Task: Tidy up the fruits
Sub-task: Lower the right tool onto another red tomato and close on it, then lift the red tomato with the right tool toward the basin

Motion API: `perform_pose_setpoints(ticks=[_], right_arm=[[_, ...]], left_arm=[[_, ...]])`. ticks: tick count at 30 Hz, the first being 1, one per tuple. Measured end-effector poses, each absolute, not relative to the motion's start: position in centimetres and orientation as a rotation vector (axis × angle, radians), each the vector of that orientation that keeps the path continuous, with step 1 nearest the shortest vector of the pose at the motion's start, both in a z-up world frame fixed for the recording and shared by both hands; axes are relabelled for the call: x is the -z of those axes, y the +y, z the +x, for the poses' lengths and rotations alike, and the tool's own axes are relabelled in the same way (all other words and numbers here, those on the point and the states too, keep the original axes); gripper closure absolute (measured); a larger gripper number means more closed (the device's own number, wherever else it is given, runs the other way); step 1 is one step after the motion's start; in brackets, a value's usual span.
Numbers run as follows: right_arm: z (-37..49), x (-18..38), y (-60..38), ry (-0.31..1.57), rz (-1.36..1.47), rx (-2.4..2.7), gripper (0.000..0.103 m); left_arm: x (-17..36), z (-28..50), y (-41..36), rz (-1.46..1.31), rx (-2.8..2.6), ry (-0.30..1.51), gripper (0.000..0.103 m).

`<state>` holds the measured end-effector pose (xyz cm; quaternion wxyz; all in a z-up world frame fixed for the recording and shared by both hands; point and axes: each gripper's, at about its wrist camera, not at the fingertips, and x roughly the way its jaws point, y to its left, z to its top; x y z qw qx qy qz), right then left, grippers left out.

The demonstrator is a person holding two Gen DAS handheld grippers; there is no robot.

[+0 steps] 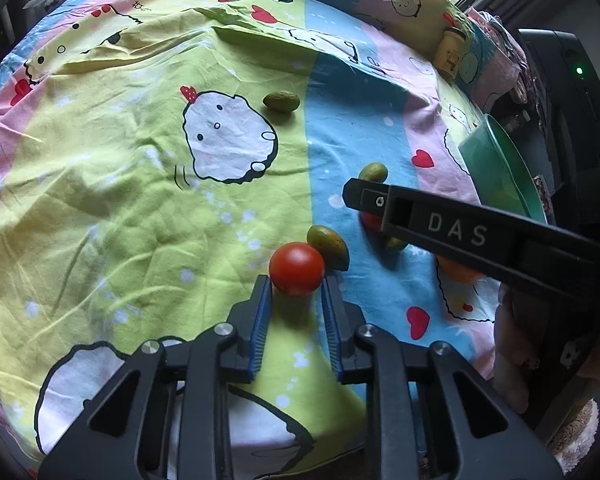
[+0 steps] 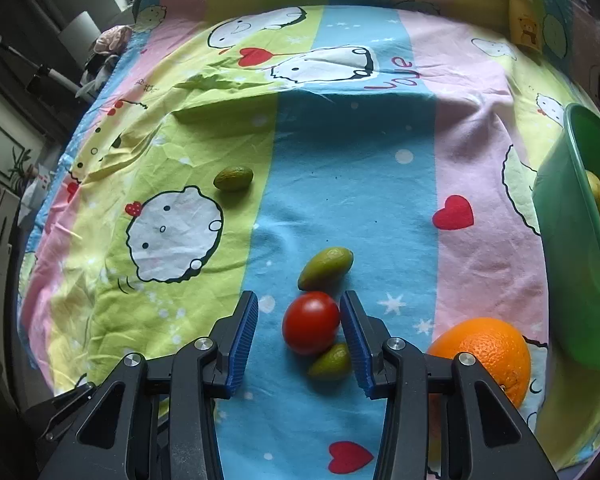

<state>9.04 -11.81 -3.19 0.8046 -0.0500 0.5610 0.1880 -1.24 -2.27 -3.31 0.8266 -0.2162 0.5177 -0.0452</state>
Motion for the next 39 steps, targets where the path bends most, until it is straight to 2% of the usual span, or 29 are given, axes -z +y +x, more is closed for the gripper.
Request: perform_pose_setpoints(ticks=[2,4,15,16,17,18,22,27,34,39], right_arm=[[9.3,3.8,-11.8,1.232,-0.097,-0.419,0.070],[9.3,3.9,-11.9,1.225,-0.094,-0.417,0.072],[9.4,3.2,-12.2,1.197,-0.055,-0.430,0.073],[9.3,3.1,-12.3,1.192,-0.049,-0.433,0.073],[9.3,3.0,-12.3,1.189,-0.042,-0.437,0.073],[9.3,2.8,-12.4,1.184,-0.036,-0.440,0.073],[9.4,2.7,-12.8,1.179,-0.024,-0.435,0.073],[9.5,2.5,-13.1,1.176,-0.009,-0.438,0.073],[9.5,2.3,-13.3,1.177,0.003,-0.441,0.073],[9.5,2.2,-13.5,1.175,0.013,-0.446,0.073]], left_arm=[[3.4,-1.2,-2.1,-0.470,0.098,1.093,0.078],[3.4,-1.2,-2.0,-0.479,0.099,1.085,0.079],[2.5,-1.3,-2.4,-0.454,0.076,1.022,0.081],[2.3,-1.4,-2.3,-0.456,0.077,1.012,0.083],[2.1,-1.4,-2.3,-0.458,0.080,1.002,0.092],[1.9,-1.4,-2.4,-0.457,0.085,0.994,0.093],[2.3,-1.2,-2.5,-0.451,0.083,1.004,0.087],[2.2,-1.2,-2.0,-0.466,0.070,1.003,0.088],[2.7,-1.0,-2.4,-0.485,0.101,1.035,0.074],[3.3,-0.5,-3.5,-0.470,0.136,1.072,0.074]])
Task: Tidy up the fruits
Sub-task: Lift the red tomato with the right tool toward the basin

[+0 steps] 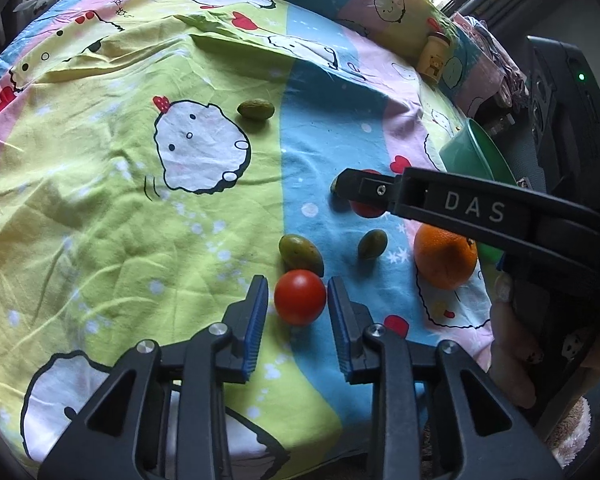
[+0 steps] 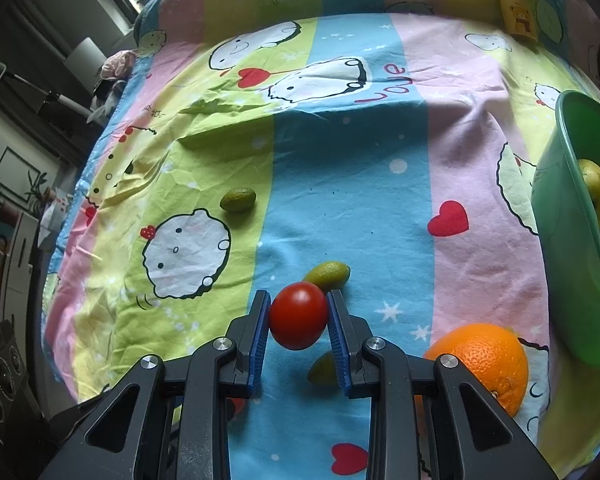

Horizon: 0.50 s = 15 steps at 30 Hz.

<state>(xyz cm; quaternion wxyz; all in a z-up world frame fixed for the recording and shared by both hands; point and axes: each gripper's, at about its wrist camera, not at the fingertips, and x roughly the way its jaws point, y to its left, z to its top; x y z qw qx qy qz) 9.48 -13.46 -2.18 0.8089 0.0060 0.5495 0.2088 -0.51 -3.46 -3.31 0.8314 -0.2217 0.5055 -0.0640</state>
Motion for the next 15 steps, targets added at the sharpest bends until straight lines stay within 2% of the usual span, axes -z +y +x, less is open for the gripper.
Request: perform_pose_setpoints(ticks=[15], right_arm=[[9.4,1.4,-14.1,1.152,0.047,-0.467,0.073]], left_arm=[[2.4,-0.4,-4.0,-0.440,0.120,1.025,0.076]])
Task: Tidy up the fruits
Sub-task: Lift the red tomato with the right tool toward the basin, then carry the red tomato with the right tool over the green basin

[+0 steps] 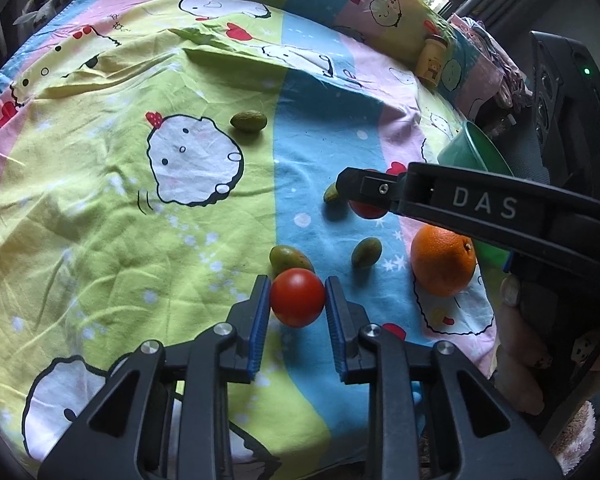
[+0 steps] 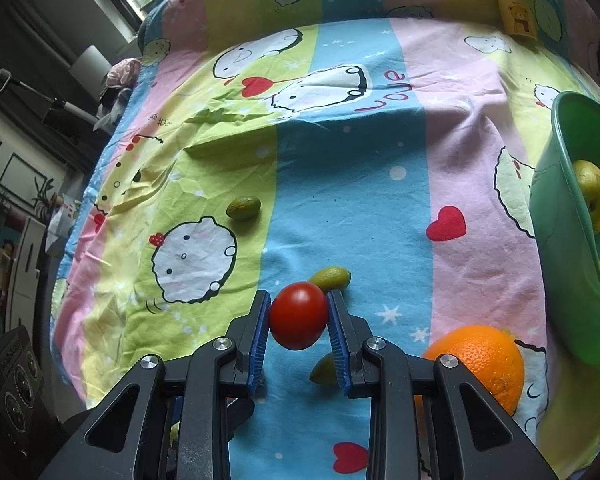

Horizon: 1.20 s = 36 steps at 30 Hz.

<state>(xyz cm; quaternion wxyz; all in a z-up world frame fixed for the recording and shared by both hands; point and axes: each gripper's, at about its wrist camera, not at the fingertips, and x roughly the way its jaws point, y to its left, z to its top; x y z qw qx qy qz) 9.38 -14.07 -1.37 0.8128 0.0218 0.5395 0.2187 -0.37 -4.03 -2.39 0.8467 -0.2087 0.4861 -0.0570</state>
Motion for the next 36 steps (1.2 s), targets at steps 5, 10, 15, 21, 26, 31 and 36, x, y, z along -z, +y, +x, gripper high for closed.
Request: perform_pose_setpoints(ticks=[5,10,15,21,26,31,36], right_arm=[[9.3,0.3,-14.9,1.119,0.080,-0.478,0.073],[9.2,-1.5,-16.6,1.051,0.149,-0.493,0.073],[9.1,-3.5,-18.8,0.968,0.221,-0.494,0.073],[9.1,-5.2,-21.8,0.885,0.295,-0.457,0.073],[9.3,-6.0,-24.6,0.833,0.361,-0.418,0.073],[9.2,-6.4,-27.5,0.788,0.421,-0.356,0.073],[9.2,-6.3,-30.2,0.760,0.475,-0.304,0.073]], left_arm=[[0.5,0.0,-4.6,-0.405,0.109,0.974,0.076],[-1.4,0.6,-5.7,-0.355,0.098,0.919,0.076],[-3.2,1.4,-7.0,-0.319,0.119,0.872,0.076],[-5.2,2.8,-9.1,-0.271,0.137,0.823,0.076],[-6.4,4.0,-11.1,-0.224,0.168,0.791,0.076],[-7.1,5.2,-13.1,-0.200,0.203,0.779,0.076],[-7.8,6.3,-15.1,-0.177,0.242,0.760,0.076]])
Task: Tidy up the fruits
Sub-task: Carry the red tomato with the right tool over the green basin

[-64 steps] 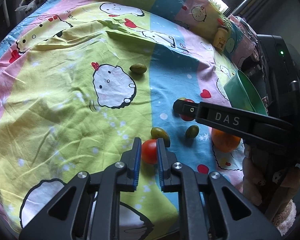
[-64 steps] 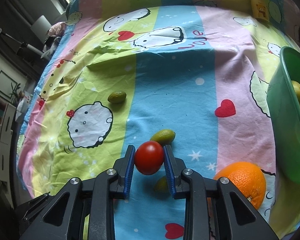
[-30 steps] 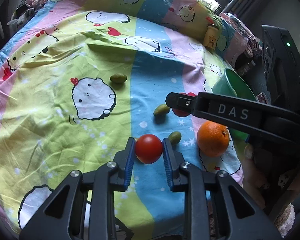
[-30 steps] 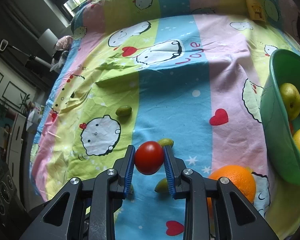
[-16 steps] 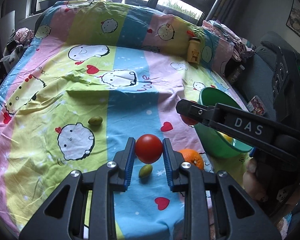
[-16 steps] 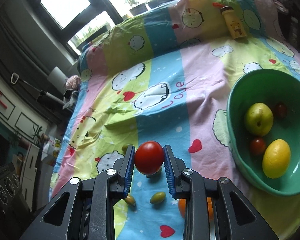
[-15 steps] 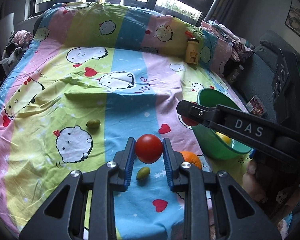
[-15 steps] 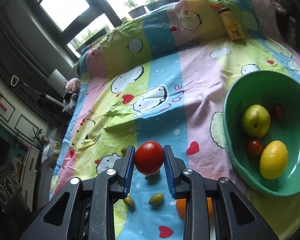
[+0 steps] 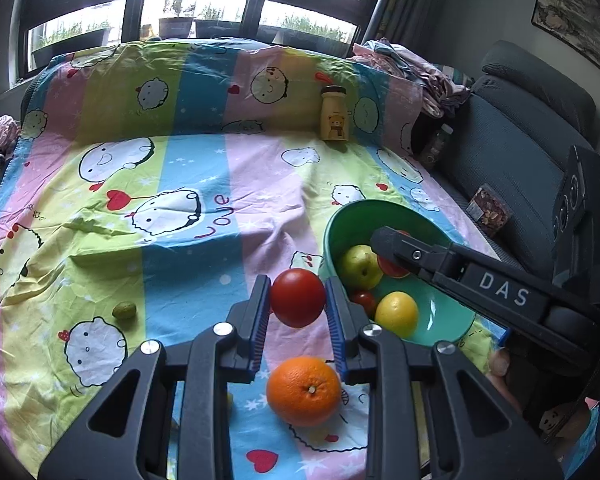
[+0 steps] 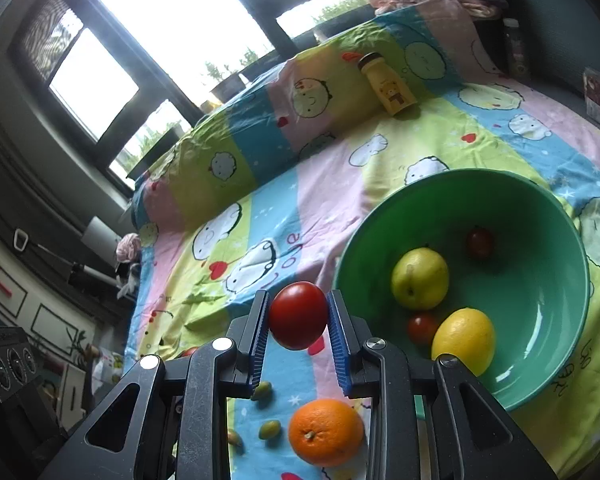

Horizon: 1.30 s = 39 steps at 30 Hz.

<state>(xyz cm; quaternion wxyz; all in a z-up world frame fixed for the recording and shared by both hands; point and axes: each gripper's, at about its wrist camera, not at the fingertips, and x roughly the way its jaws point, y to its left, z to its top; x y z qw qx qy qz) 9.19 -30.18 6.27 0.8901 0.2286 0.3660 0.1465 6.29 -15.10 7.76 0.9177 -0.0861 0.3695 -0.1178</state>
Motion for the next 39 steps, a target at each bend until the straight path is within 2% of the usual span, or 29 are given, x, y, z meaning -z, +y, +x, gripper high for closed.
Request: perform_pose_setpoints(ticks=[14,39], right_arm=[[9.7,-4.9,-35.3,0.766,0.576,-0.140,0.072],[10.2,-2.9,-37.6,0.846,0.570,0.040,0.072]], left_arm=[[-6.8,8.6,-19.6,-0.139,0.344,0.793,0.076],[-4.3,11.0,-22.7,-0.215,0.504,0.879,0.076]])
